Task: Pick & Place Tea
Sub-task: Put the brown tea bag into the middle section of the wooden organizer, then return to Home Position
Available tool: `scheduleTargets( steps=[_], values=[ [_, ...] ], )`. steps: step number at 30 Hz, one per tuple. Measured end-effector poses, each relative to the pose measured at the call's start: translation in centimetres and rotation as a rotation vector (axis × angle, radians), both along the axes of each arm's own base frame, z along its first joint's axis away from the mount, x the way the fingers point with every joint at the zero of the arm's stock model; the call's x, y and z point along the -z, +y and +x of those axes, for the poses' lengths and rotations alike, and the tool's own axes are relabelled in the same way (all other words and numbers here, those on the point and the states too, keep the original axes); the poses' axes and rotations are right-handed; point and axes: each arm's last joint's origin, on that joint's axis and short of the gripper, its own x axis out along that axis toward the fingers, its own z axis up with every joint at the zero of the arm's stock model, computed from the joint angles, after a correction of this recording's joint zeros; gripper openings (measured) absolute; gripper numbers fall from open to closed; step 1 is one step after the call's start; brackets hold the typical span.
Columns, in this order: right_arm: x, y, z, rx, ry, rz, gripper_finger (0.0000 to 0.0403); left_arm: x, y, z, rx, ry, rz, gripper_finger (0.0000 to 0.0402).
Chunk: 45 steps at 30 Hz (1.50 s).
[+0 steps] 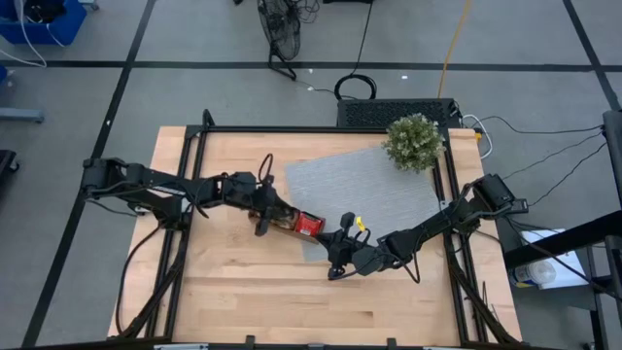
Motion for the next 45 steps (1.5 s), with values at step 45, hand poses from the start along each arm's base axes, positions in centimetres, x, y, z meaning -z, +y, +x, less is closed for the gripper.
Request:
scheduleTargets(
  steps=[45],
  values=[
    [0.7, -10.3, -21.7, -0.048, -0.543, 0.498, 0.0004, -3.8, -1.5, -16.6, -0.101, -0.461, 0.075, 0.0157]
  ],
)
